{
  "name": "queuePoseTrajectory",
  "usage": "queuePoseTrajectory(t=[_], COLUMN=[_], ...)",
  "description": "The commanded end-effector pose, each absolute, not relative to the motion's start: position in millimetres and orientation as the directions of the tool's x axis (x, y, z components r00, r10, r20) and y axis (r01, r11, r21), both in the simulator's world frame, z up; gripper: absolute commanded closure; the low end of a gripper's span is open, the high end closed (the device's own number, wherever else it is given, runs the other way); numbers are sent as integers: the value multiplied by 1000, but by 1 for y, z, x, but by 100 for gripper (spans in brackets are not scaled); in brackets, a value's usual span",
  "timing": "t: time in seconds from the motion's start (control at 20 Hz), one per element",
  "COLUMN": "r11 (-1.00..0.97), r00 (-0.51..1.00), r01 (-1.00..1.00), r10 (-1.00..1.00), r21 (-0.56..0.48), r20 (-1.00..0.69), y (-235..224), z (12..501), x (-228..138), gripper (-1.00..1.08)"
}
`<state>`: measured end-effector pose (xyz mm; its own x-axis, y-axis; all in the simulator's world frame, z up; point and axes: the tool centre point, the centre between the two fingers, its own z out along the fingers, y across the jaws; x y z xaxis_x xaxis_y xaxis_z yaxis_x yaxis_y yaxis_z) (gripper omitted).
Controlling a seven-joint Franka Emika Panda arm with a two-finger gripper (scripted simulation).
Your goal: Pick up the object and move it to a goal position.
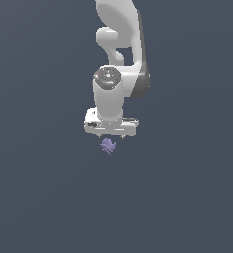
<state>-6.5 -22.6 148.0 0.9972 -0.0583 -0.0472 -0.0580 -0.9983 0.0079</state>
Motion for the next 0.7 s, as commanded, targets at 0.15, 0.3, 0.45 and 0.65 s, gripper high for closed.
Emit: queuePoseTrajectory(t=[0.15, 0.3, 0.45, 0.65], r11=[-998, -996, -995, -995], r00=[997, 996, 995, 995], r01=[-66, -88, -97, -97], r10=[-67, -87, -96, -96], r21=[3, -11, -21, -20], r20=[-43, -33, -26, -27], y=[-22, -21, -20, -20], z=[151, 159, 166, 165], x=[-5, -1, 2, 2], gripper=[-92, -92, -92, -92])
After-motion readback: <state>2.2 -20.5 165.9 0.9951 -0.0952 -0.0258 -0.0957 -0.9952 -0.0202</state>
